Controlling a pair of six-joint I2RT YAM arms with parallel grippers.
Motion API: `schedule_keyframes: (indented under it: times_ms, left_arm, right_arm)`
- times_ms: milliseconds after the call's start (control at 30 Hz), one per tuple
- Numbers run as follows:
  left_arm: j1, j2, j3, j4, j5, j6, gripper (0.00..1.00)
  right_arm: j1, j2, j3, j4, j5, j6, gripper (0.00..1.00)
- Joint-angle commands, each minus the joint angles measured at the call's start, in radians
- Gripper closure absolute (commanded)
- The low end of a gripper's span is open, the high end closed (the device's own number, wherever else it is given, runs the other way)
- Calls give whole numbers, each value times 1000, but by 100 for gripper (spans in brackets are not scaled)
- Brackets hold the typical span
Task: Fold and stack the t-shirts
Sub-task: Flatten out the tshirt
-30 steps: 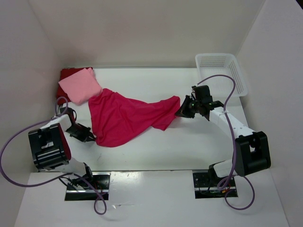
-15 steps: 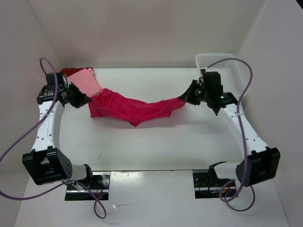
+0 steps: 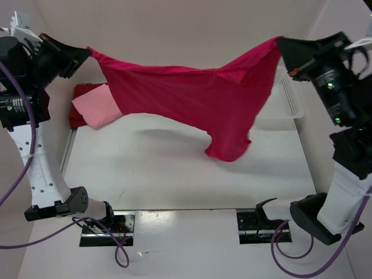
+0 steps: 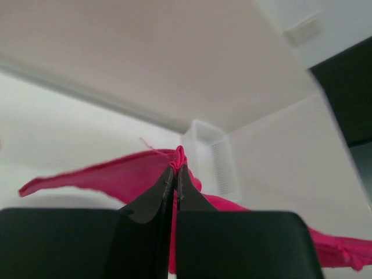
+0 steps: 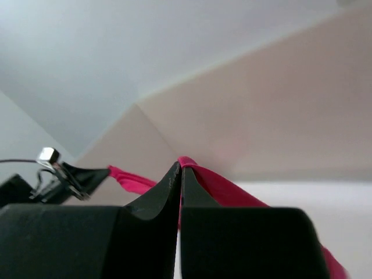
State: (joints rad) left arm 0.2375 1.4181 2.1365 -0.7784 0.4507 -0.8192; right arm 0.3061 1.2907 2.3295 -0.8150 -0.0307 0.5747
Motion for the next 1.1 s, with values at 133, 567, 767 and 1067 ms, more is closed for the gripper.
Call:
schedule_keyframes:
  times_ms: [133, 567, 767, 1067]
  left_arm:
    - [28, 73, 119, 163, 107, -205, 100]
    - [37, 303, -262, 254, 66, -163, 100]
    - [37, 550, 190, 162, 89, -193, 100]
    - [68, 578, 338, 205, 169, -241, 100]
  right_arm:
    - [39, 156, 211, -4, 106, -42, 100]
    - [-80, 603, 299, 91, 5, -109, 100]
    - [-196, 727, 455, 217, -181, 22, 100]
    - [-248, 589, 385, 278, -213, 59, 100]
